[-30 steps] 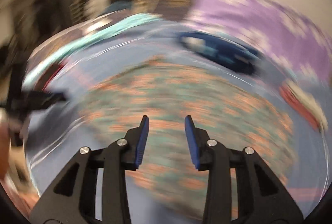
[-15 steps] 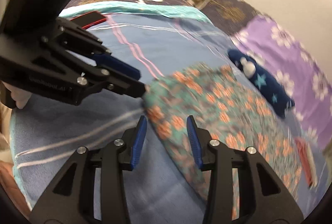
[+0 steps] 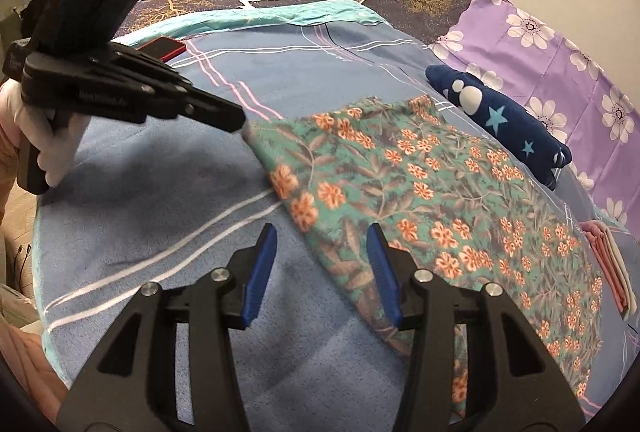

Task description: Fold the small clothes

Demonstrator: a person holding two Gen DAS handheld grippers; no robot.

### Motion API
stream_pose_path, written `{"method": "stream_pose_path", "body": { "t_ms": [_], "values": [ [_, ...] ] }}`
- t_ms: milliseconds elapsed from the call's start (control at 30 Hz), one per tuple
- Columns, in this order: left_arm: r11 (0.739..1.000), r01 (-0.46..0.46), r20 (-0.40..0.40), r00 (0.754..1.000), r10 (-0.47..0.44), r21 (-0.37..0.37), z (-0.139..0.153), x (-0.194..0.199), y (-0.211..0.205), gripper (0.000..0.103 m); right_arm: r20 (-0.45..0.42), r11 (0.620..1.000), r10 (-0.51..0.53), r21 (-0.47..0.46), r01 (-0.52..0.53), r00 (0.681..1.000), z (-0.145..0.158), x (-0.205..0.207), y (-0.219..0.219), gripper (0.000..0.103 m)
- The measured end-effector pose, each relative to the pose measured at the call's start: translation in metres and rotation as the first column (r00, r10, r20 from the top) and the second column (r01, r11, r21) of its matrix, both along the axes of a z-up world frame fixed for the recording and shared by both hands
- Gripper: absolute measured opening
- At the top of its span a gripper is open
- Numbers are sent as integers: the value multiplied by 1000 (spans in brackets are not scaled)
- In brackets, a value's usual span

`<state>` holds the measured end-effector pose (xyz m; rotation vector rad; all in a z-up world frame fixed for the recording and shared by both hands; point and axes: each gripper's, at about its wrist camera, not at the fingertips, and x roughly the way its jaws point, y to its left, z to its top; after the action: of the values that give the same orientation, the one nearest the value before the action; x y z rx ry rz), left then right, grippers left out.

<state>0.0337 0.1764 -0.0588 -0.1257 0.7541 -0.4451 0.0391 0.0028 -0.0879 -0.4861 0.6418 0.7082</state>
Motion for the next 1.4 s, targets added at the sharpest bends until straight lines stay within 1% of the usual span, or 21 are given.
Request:
{"method": "stream_pose_path", "body": {
  "t_ms": [100,200,267,300,333,367,400,433,567,667,800,867,933,967,1000,1067,1100,1133,1233,1333,1400],
  "values": [
    [1000,-9,-10,1000,9,-30,-6,-5,8,0,5,1000,5,-7,-5,1000,-1,-1,2,48],
    [999,18,-7,1000,-19,-40,-8,-6,3,0,14,999,20,-26,-20,1000,-3,-3,7,50],
    [999,39,-5,999,-40,-35,-8,-2,-6,13,17,999,33,-40,-32,999,-5,-4,11,50],
    [998,49,-7,999,-50,-37,-9,2,-10,29,17,998,37,-45,-36,999,-6,-4,13,50],
    [997,59,-11,998,-59,-43,-11,8,-14,34,18,998,40,-48,-39,999,-6,-4,15,51],
    [997,64,-24,998,-65,-51,-14,13,-16,34,18,998,41,-48,-40,999,-6,-4,16,51],
    [996,67,-37,997,-69,-56,-16,15,-17,28,17,998,43,-48,-42,999,-6,-4,18,51],
    [995,71,-40,996,-74,-64,-16,18,-18,2,16,998,43,-47,-43,999,-6,-4,19,51],
    [998,43,-34,998,-45,-45,-9,11,-12,0,17,998,46,-44,-45,999,-6,-3,22,52],
    [1000,-10,-57,998,9,-17,-12,5,0,0,28,997,49,-57,-48,998,-6,-1,29,53],
    [997,-69,-84,994,66,-39,-18,1,19,0,95,988,83,-138,-70,992,-14,-4,53,53],
    [995,-86,-91,993,80,-59,-17,4,26,6,149,977,88,-208,-56,985,-23,-5,67,53],
    [992,-102,-90,991,96,-75,-16,9,31,32,220,965,99,-261,-39,971,-29,-8,79,53],
    [990,-110,-89,991,102,-87,-15,14,33,34,258,958,106,-284,-30,960,-31,-9,84,53],
    [989,-110,-90,991,101,-98,-14,20,34,36,277,955,109,-294,-23,955,-32,-9,87,52],
    [984,-96,-113,990,79,-147,-12,38,37,43,318,948,111,-318,-4,941,-35,-7,97,43],
    [980,-86,-129,990,63,-179,-12,49,39,47,318,946,111,-324,-2,942,-37,-5,100,20],
    [977,-80,-141,989,53,-198,-11,58,40,50,311,944,103,-329,5,945,-39,-2,103,8],
    [957,-19,-201,979,-42,-289,-14,98,39,56,323,960,73,-280,22,944,-31,-2,102,8],
    [936,-22,-295,952,-88,-351,-32,147,31,58,297,965,56,-260,24,953,-29,4,98,8],
    [927,-36,-310,946,-88,-374,-42,170,25,57,281,965,53,-261,24,958,-31,7,98,8]
  ]
}}
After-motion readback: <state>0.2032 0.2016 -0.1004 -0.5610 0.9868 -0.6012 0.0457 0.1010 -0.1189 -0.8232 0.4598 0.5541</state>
